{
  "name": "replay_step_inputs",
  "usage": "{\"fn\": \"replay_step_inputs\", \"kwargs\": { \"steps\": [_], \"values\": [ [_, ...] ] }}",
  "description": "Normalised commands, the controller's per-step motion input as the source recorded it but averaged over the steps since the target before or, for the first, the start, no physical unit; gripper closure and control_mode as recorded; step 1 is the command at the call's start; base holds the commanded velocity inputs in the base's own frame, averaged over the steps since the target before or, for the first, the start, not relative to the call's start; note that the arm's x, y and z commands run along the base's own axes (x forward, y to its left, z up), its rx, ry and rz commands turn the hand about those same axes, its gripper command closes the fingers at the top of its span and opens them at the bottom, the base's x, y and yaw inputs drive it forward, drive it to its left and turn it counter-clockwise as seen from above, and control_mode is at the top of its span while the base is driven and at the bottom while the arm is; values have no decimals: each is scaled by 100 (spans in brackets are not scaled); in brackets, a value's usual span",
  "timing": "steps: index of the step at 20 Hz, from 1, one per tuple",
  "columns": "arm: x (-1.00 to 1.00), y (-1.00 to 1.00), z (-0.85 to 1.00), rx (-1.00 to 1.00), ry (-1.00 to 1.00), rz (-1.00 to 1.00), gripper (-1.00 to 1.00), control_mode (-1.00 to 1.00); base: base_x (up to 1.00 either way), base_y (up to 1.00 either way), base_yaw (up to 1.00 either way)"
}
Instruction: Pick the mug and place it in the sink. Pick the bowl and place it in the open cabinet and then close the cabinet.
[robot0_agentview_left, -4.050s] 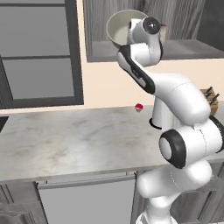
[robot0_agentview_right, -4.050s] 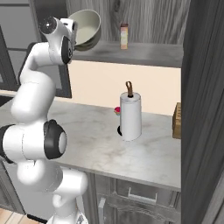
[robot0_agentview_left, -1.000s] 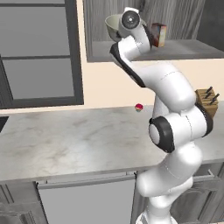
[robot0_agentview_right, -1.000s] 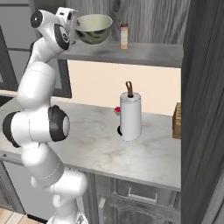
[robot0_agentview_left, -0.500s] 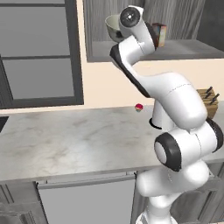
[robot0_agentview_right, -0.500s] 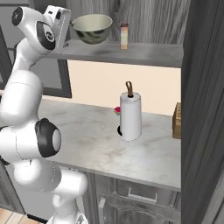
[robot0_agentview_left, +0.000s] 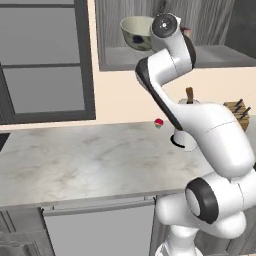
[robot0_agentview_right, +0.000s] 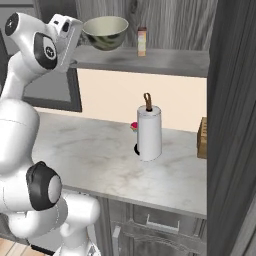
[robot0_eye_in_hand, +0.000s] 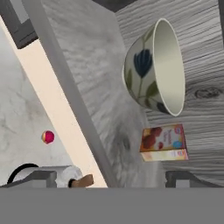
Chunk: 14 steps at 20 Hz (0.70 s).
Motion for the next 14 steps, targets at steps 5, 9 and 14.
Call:
{"fn": "replay_step_inputs", "kwargs": {
  "steps": [5,9,14],
  "values": [
    [-36,-41,-28,6,0,-4,-100,-100,0,0,0],
    [-19,-35,-37,9,1,0,-100,-100,0,0,0],
    [-35,-33,-51,11,9,0,-100,-100,0,0,0]
  ]
}}
